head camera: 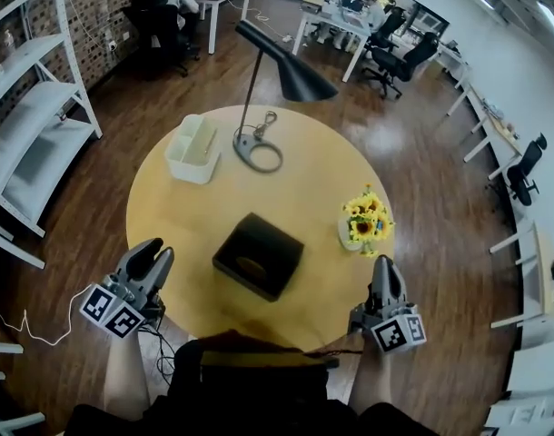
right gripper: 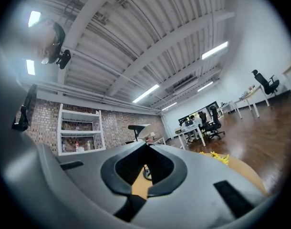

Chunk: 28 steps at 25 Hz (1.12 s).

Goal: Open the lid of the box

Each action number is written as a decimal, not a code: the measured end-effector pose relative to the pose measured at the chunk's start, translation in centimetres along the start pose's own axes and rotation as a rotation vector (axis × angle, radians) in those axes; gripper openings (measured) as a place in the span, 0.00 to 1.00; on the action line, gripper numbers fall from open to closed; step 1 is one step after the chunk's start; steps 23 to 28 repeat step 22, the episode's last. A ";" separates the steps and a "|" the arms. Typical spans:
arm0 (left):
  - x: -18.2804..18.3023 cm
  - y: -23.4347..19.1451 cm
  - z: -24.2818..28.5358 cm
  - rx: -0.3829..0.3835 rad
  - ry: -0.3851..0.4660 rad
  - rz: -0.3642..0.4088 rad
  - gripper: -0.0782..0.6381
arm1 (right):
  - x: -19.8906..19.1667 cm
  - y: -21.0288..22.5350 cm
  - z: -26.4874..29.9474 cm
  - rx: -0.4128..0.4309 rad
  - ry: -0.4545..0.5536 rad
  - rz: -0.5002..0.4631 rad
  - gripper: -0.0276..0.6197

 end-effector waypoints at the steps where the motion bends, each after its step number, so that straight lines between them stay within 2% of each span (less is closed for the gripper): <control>1: -0.1 0.0 0.0 0.000 -0.003 -0.001 0.29 | 0.1 0.0 0.0 -0.006 0.001 -0.005 0.04; 8: -0.5 -0.2 0.7 -0.011 -0.024 -0.010 0.29 | -0.2 0.5 -0.8 -0.031 -0.003 -0.009 0.04; 14: -1.2 -0.3 1.7 -0.032 -0.025 -0.025 0.29 | -1.0 1.5 -1.1 -0.062 -0.029 -0.050 0.04; 28: -1.4 -0.5 2.6 -0.040 -0.036 -0.029 0.29 | -0.4 1.3 -0.4 -0.054 -0.023 -0.060 0.04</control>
Point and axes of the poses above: the fingertips, and each gripper's own axes: z forward along the fingers, y to its right, x out of its top, the point moved 2 cm from there along -z, backward along the fingers, and after that the axes turned 9 degrees about -x, right-handed, at the moved point
